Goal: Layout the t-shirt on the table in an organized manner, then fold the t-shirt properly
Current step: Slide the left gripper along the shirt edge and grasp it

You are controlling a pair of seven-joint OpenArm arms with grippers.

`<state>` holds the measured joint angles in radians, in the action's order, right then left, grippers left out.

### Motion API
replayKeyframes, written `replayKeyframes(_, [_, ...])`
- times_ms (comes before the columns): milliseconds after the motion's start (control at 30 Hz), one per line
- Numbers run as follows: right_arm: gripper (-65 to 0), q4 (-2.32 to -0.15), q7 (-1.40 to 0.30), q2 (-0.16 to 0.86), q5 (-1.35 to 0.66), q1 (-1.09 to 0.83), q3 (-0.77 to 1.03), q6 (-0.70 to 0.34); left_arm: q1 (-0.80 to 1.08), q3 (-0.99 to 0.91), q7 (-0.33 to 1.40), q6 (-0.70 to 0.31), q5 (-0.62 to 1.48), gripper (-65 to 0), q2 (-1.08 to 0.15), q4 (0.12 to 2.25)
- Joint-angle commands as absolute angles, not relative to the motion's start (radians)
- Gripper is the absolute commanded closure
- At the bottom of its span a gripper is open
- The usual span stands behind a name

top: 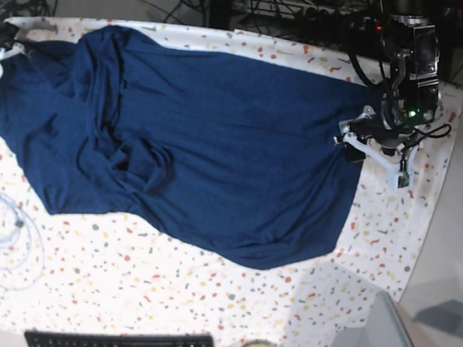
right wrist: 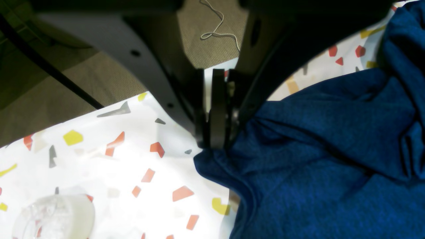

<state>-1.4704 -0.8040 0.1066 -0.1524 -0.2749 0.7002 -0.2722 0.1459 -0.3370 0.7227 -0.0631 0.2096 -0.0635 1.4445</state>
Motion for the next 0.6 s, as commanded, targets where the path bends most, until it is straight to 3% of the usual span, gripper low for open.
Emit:
replayKeyframes(0, [-1.1,-1.488,-0.789,0.122,-0.154,-0.271,0.704,-0.277,0.131,-0.337,0.708,-0.071,0.213,-38.7,-0.068,1.452])
replayKeyframes(333, [-1.1,-1.488,-0.789,0.122,-0.154,-0.271,0.704,-0.277,0.131,-0.337,0.71,-0.073,0.213,-0.7,-0.067,1.463])
replayKeyframes(567, [-1.1,-1.488,-0.789,0.124,-0.156,-0.259,0.704,-0.277,0.17,-0.337,0.716,-0.068,0.213,0.0,-0.073,1.598])
